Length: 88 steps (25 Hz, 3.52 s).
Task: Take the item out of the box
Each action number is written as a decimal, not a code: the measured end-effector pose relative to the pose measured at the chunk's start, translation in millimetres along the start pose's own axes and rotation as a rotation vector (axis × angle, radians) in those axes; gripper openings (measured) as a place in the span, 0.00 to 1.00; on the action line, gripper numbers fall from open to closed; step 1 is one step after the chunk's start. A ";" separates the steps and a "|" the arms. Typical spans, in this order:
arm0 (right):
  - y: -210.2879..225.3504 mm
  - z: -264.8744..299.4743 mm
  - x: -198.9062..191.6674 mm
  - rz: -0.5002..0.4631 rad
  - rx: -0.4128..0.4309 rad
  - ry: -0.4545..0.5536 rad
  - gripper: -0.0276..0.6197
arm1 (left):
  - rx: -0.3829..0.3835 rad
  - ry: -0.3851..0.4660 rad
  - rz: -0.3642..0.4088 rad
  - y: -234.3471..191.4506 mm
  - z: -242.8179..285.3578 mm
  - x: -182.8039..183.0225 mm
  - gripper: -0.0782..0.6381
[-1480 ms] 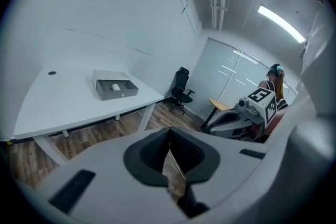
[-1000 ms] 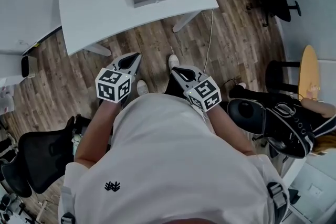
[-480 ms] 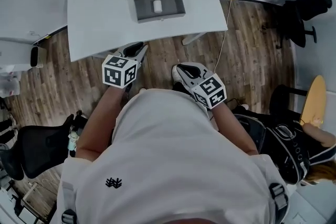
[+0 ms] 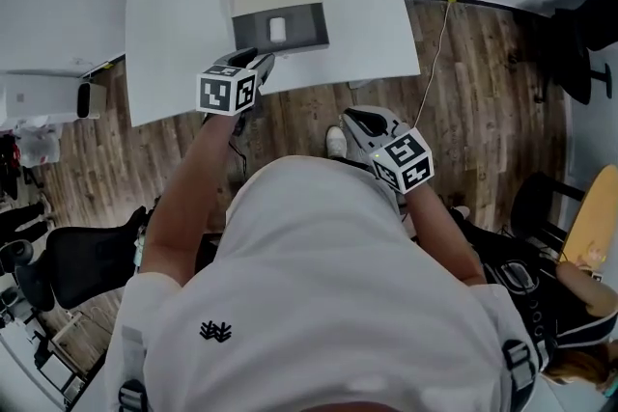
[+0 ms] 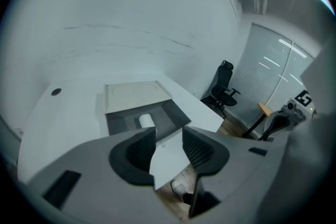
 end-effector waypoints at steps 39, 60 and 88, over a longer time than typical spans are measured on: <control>112.0 -83.6 -47.6 0.126 -0.088 -0.004 0.06 | 0.304 -0.450 -0.108 -78.0 126.2 -31.6 0.35; 78.1 -43.7 -30.7 0.037 0.030 -0.035 0.06 | 0.136 -0.193 -0.148 -41.9 68.0 6.7 0.34; -60.0 40.6 -9.9 -0.087 0.120 -0.093 0.06 | -0.072 0.187 -0.065 0.5 -144.6 7.4 0.34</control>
Point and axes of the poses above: the fingertips, and each gripper's own axes: z forward along the fingers, y to its right, x out of its top, the point moved 1 cm from there along -z, backward along the fingers, and after that the axes turned 4 degrees about y, right-handed, at the moved point
